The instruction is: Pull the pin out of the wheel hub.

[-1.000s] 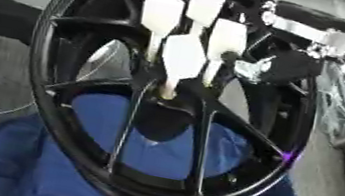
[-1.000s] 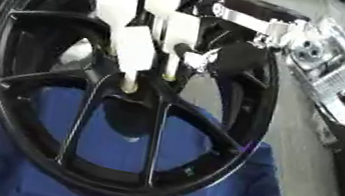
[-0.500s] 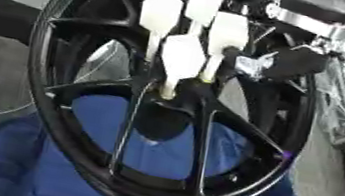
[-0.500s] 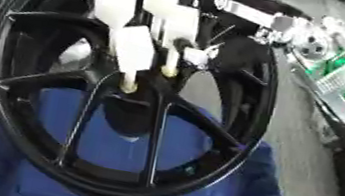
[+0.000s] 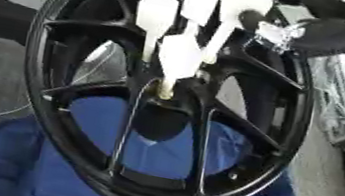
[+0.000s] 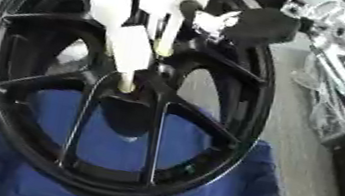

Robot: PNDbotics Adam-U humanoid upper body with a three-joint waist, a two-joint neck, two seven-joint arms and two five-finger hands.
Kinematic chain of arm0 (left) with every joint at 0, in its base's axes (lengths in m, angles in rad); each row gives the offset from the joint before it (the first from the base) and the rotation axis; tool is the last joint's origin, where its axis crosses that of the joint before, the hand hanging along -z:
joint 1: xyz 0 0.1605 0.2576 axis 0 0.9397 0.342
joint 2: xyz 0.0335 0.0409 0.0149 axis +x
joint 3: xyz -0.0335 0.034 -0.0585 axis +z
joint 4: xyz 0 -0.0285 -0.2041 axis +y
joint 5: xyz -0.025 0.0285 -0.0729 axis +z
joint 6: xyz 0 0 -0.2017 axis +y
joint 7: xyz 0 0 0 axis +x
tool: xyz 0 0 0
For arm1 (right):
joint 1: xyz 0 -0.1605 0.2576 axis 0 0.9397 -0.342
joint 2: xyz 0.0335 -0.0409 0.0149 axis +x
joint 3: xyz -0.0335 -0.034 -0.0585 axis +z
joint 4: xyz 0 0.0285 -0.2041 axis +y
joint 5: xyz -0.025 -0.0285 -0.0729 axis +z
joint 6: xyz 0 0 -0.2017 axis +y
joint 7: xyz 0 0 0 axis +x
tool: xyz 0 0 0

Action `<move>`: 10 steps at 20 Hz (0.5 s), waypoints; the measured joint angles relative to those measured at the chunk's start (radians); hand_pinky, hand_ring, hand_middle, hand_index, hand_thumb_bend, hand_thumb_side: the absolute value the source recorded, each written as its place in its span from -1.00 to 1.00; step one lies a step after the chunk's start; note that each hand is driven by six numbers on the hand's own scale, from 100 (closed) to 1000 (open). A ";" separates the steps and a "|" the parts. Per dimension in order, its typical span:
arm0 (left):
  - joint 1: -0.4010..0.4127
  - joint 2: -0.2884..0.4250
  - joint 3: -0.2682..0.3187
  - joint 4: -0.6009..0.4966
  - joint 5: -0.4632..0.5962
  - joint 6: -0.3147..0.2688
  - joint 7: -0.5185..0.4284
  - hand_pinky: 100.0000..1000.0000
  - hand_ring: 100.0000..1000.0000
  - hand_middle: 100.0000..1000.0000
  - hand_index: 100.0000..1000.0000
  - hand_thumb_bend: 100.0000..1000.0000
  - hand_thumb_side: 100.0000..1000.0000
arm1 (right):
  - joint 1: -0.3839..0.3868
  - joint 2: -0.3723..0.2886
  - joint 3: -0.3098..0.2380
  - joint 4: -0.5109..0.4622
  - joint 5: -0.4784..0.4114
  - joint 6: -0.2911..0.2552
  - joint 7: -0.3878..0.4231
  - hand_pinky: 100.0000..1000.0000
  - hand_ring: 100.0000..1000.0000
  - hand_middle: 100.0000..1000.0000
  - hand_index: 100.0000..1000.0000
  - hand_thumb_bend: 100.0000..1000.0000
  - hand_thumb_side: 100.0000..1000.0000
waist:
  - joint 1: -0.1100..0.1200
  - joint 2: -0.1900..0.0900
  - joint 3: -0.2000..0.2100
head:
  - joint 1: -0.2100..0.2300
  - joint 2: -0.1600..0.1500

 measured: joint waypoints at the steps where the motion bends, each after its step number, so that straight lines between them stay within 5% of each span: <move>1: 0.002 0.000 0.002 0.000 0.000 -0.002 0.002 0.63 0.46 0.53 0.44 0.95 -0.56 | 0.022 -0.010 -0.027 0.000 -0.026 -0.003 -0.016 0.46 -0.12 -0.49 0.00 -1.00 -0.13 | 0.000 -0.001 -0.004 | 0.001 0.000; 6: 0.019 0.000 0.018 -0.012 -0.001 -0.010 0.021 0.63 0.46 0.53 0.44 0.95 -0.56 | 0.229 -0.077 -0.200 -0.005 -0.126 -0.062 -0.154 0.46 -0.12 -0.49 0.00 -1.00 -0.27 | 0.003 -0.002 -0.025 | 0.018 -0.006; 10: 0.034 -0.001 0.033 -0.028 -0.006 -0.017 0.038 0.63 0.45 0.53 0.44 0.95 -0.55 | 0.469 -0.077 -0.351 -0.005 -0.140 -0.162 -0.298 0.48 -0.11 -0.48 0.01 -1.00 -0.36 | 0.016 -0.002 -0.032 | 0.039 -0.019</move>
